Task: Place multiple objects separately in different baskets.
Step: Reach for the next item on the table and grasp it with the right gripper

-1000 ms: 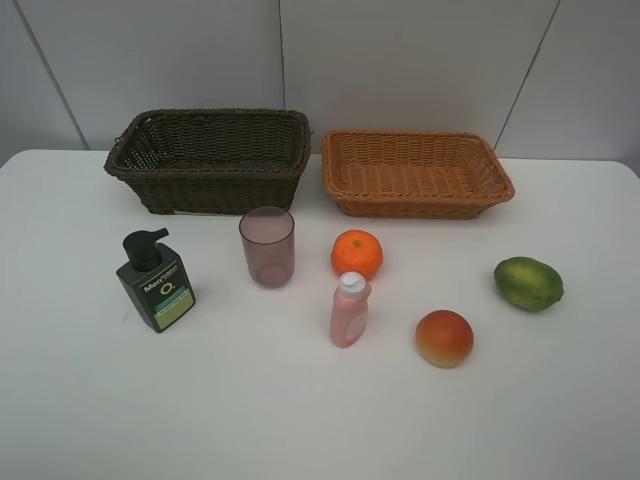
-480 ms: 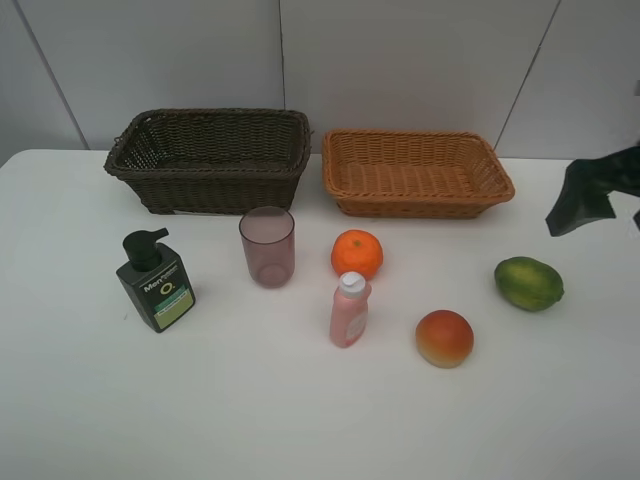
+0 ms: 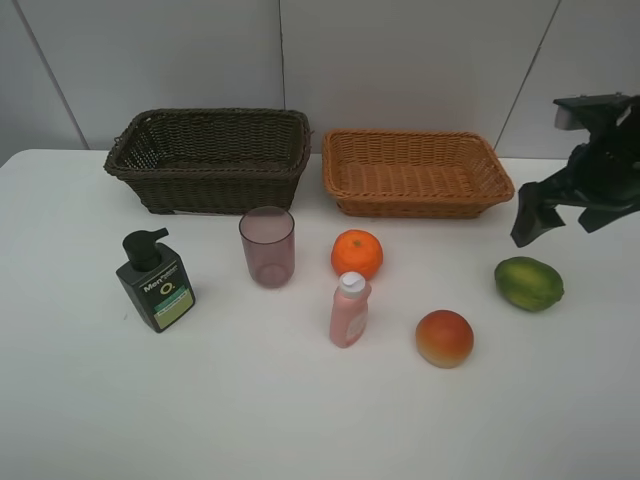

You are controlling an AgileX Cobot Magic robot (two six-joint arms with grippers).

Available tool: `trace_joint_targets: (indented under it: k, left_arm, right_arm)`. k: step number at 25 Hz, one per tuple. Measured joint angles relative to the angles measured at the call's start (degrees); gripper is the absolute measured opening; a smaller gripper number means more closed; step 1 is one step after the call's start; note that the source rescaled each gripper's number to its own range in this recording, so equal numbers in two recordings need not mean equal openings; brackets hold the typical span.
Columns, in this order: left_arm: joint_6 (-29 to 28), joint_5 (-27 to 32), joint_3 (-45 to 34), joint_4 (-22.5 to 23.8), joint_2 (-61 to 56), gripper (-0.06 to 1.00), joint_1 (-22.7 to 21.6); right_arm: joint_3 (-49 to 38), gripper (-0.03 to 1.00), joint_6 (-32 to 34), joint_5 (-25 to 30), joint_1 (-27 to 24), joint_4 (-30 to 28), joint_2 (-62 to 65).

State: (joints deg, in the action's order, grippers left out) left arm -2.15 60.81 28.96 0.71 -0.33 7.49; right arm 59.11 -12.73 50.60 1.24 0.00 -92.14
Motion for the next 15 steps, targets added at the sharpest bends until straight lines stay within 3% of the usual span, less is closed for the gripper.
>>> trace_joint_targets:
  k: [15]
  left_arm:
    - [0.0,0.0,0.0,0.0,0.0,1.0,0.0]
  right_arm:
    - [-5.3,1.0,-3.8,-8.0,-1.2,-0.3,-5.8]
